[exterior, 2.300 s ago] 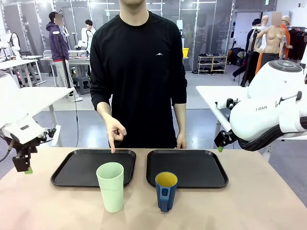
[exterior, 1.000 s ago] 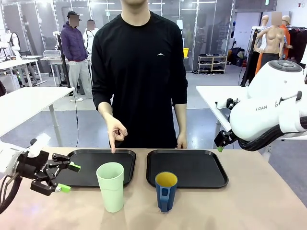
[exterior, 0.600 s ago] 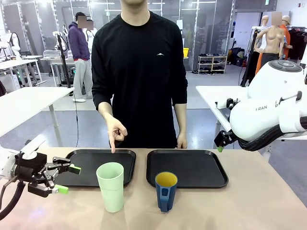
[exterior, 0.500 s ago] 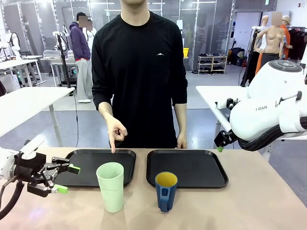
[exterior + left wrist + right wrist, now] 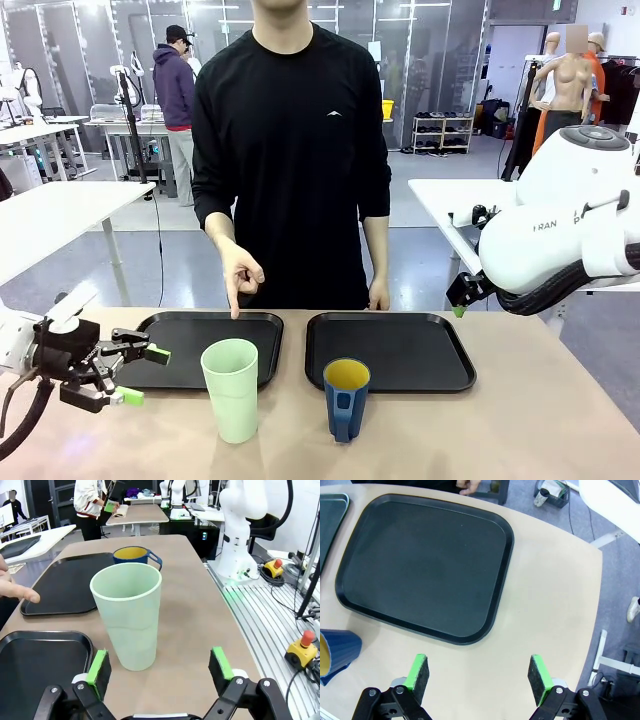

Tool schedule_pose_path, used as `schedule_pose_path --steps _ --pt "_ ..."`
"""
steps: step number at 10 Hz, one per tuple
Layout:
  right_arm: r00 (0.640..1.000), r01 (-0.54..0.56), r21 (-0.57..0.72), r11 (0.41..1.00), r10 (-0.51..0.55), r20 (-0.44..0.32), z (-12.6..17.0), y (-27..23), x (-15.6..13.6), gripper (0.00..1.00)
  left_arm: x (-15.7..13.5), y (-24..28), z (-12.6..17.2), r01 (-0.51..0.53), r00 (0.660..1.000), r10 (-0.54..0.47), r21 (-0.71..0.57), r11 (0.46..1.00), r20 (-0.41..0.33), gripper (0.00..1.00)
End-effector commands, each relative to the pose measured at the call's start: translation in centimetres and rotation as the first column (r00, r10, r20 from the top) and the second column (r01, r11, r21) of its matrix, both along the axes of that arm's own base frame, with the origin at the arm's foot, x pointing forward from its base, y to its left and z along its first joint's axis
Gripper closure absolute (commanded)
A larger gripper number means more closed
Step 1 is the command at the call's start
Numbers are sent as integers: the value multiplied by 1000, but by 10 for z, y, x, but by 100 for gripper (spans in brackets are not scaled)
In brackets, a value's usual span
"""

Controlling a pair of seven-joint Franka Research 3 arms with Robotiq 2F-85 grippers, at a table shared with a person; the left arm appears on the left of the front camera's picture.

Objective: Sort and store the cups by type.
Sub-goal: Pick up the Reusable plastic cup.

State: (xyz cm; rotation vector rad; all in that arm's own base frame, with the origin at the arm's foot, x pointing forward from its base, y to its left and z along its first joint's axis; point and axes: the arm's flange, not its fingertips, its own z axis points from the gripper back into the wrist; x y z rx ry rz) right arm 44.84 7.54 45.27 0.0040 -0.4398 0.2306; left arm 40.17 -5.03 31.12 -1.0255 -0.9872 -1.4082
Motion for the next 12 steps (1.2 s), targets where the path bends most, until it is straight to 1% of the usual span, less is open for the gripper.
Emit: schedule_pose_path --steps 1,2,5,7,8,9,11,12 --pt "1000 2 2 1000 -2 1 0 -1 0 0 5 -4 -12 9 1000 -8 -38 999 23 0" --pt "1000 2 2 1000 -2 1 0 -1 0 0 7 -6 -22 -17 999 19 -46 999 26 0" --pt "1000 2 2 1000 -2 1 0 -1 0 0 13 -14 -46 -57 995 66 -119 991 77 0" --pt "1000 2 2 1000 -2 1 0 -1 0 0 16 -22 -58 -47 995 61 -168 985 77 0" --pt "1000 2 2 1000 -2 1 0 -1 0 0 18 -28 -63 -59 995 73 -184 981 70 0" --pt "1000 2 2 1000 -2 1 0 -1 0 0 21 -34 -67 -70 994 84 -188 980 67 0" --pt "1000 2 2 1000 -2 1 0 -1 0 0 23 -42 -75 -50 997 61 -193 980 53 0" --pt "1000 2 2 1000 -2 1 0 -1 0 0 24 -44 -77 -59 996 68 -182 982 49 0"
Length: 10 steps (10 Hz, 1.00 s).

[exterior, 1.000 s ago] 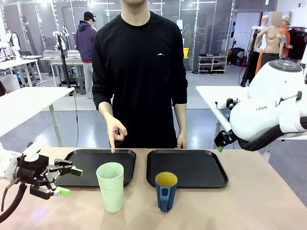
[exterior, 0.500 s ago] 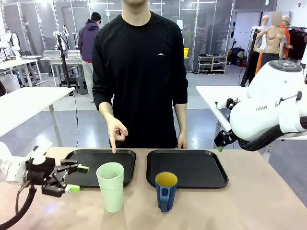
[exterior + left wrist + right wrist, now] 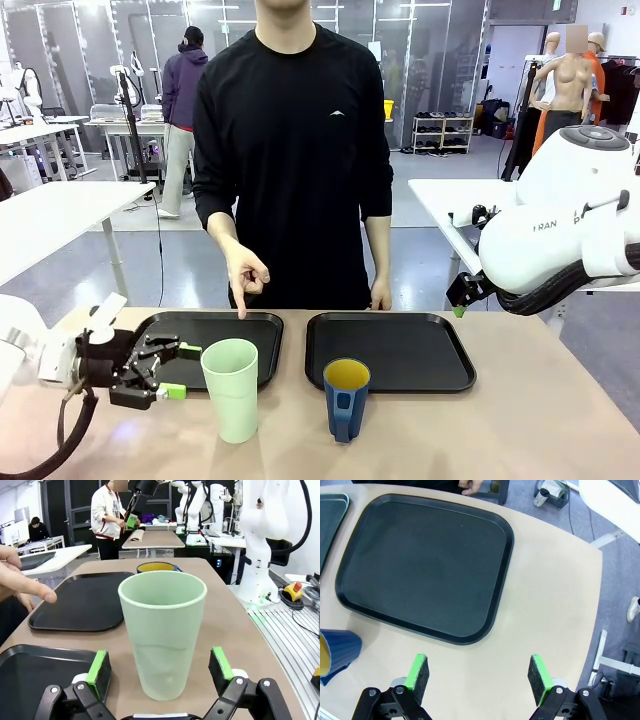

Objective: Sort and store the cups by type.
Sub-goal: Pick up the Reusable plastic cup.

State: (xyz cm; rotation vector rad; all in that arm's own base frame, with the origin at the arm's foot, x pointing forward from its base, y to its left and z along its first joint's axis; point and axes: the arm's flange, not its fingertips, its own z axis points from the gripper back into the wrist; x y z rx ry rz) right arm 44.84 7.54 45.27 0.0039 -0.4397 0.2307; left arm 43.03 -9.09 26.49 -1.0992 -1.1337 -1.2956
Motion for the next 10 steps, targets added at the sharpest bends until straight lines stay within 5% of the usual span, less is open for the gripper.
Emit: schedule_pose_path --steps 1,3,4,10 --pt "1000 3 2 1000 -3 1 0 -1 0 0 -2 -7 -33 -8 999 9 -14 1000 53 0" --pt "1000 3 2 1000 -3 1 0 -1 0 0 2 -11 -37 -11 998 11 -2 1000 58 0" --pt "1000 3 2 1000 -3 1 0 -1 0 0 5 -5 0 6 1000 -6 2 1000 -1 0" --pt "1000 3 2 1000 -3 1 0 -1 0 0 16 -11 -2 35 999 -35 6 999 -19 0"
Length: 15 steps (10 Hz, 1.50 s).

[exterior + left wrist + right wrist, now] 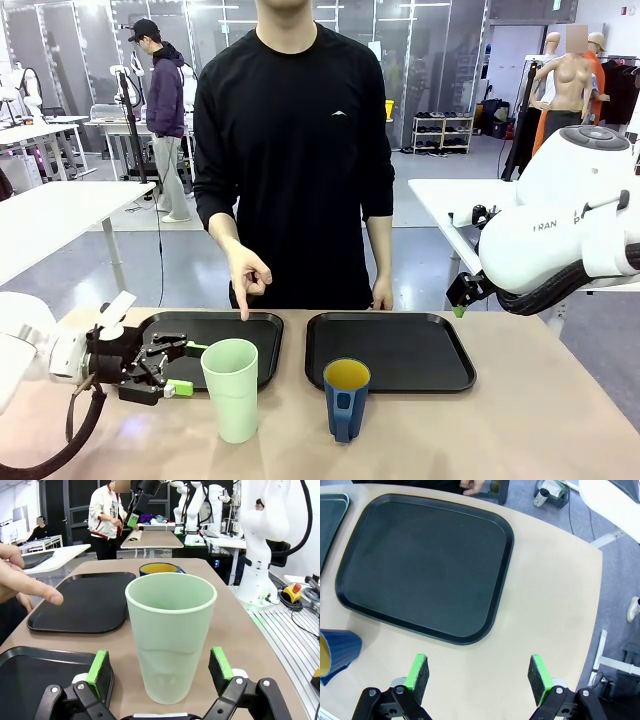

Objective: Sort and store the cups by type.
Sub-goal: Pick up the Reusable plastic cup.

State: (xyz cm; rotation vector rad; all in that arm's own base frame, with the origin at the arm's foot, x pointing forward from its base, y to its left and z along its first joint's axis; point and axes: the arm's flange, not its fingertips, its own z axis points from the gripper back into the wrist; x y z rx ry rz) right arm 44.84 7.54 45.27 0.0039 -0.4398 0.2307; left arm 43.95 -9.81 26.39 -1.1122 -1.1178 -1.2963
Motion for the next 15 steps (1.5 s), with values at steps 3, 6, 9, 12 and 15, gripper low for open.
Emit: schedule_pose_path --steps 3,6,9,12,15 --pt "1000 2 2 1000 -2 1 0 -1 0 0 13 -14 -5 64 998 -63 9 998 -23 0" --pt "1000 2 2 1000 -2 1 0 -1 0 0 15 -27 -9 113 993 -113 0 994 -39 0" --pt "1000 2 2 1000 -2 1 0 -1 0 0 15 -41 -16 158 986 -159 -8 987 -59 0" --pt "1000 2 2 1000 -2 1 0 -1 0 0 18 -54 -28 173 982 -174 -17 985 -66 0" --pt "1000 2 2 1000 -2 1 0 -1 0 0 22 -72 -41 211 976 -213 -45 976 -52 0"
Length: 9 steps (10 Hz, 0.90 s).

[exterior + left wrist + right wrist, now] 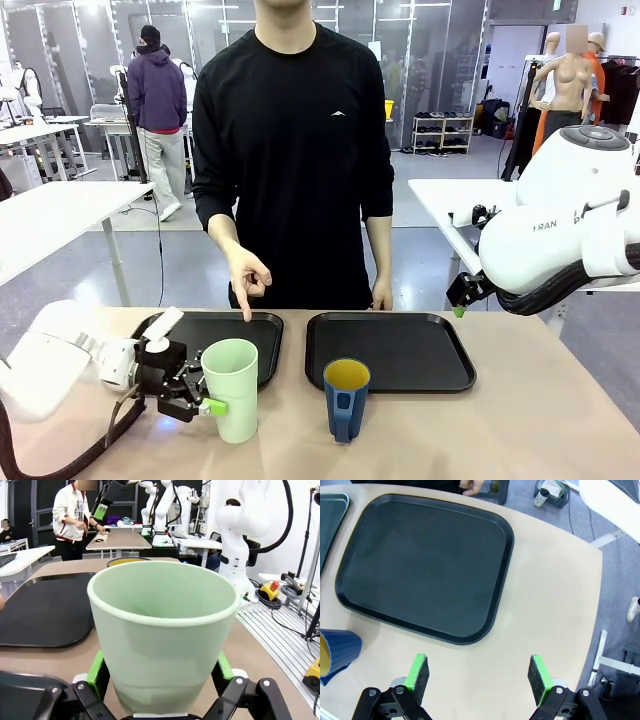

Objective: Sort and store the cups by type.
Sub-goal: Pick up the Reusable plastic cup.

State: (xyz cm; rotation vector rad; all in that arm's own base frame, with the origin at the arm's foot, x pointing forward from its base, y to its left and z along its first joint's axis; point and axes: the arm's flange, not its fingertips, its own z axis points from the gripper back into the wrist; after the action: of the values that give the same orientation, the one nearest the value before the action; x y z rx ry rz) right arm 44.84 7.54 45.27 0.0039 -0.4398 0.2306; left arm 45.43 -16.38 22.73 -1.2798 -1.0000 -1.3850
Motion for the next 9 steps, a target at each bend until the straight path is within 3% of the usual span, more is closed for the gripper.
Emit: schedule_pose_path --steps 1,5,9 --pt "1000 2 2 1000 -2 1 0 -1 0 0 9 -11 -8 36 999 -36 -28 999 3 0" --pt "1000 2 2 1000 -2 1 0 -1 0 0 10 -13 -14 69 997 -67 -98 993 22 2" --pt "1000 2 2 1000 -2 1 0 -1 0 0 8 -13 -17 94 996 -93 -152 984 19 39"
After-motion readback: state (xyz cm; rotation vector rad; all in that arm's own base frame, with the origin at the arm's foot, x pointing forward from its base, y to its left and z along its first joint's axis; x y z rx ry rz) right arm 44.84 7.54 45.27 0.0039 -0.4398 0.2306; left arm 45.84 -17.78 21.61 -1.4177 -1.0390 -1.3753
